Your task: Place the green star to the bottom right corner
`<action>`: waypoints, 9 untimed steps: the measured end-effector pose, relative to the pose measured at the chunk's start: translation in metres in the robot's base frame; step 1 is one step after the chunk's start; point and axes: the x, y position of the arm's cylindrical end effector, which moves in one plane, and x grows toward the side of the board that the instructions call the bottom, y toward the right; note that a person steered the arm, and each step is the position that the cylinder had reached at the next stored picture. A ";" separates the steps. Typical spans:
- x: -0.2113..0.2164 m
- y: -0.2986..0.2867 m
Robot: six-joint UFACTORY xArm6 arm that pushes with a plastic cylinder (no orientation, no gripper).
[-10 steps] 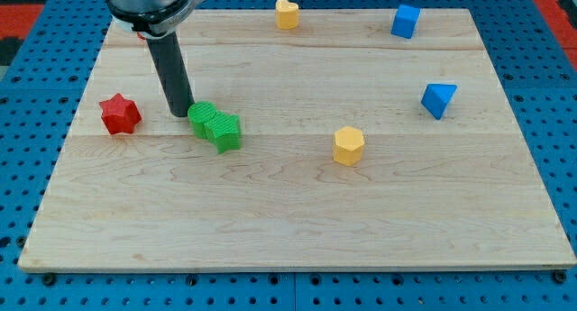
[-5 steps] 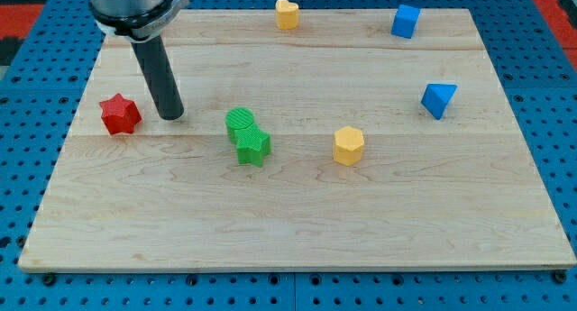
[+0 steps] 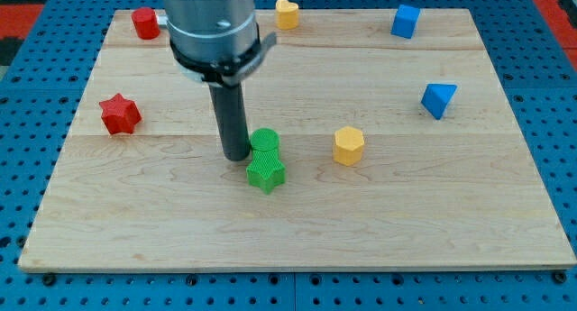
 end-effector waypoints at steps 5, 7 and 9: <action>0.020 0.081; 0.062 0.210; 0.008 0.258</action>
